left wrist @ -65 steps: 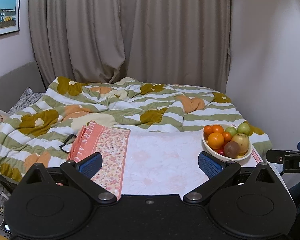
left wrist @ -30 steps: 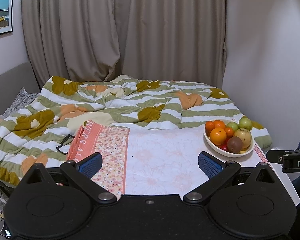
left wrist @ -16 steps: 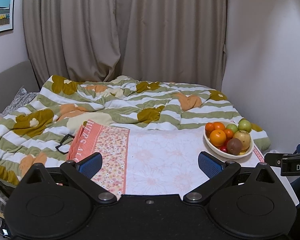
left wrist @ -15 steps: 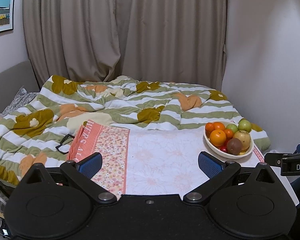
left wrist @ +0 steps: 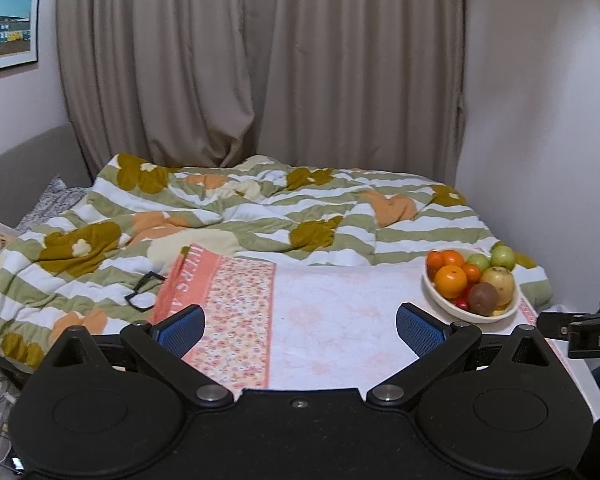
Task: Organize fruits
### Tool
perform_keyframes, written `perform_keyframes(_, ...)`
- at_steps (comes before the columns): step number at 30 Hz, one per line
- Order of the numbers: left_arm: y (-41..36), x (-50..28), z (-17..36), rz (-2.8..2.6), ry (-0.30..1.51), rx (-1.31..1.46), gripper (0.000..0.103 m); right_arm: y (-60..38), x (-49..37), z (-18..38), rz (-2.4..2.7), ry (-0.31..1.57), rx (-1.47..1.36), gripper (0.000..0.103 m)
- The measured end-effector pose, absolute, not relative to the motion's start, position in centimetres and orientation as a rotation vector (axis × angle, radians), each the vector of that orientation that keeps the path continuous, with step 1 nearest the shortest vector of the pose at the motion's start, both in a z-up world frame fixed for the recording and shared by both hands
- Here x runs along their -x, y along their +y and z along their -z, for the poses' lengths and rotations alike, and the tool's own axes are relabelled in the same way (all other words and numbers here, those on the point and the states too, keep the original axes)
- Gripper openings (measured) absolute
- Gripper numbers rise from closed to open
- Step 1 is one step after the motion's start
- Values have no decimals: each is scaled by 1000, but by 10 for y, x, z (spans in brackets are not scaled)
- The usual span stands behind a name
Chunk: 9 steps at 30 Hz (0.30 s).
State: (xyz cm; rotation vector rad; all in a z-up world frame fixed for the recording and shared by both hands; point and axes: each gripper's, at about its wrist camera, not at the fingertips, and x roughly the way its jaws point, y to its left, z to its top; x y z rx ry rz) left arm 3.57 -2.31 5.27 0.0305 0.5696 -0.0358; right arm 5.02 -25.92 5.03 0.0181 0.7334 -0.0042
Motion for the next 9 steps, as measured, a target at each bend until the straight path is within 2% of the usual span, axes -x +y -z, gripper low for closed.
perform_keyframes(9, -5, -39, -53, 42, 547, -19, 103, -246, -53, -53, 22, 729, -22, 103)
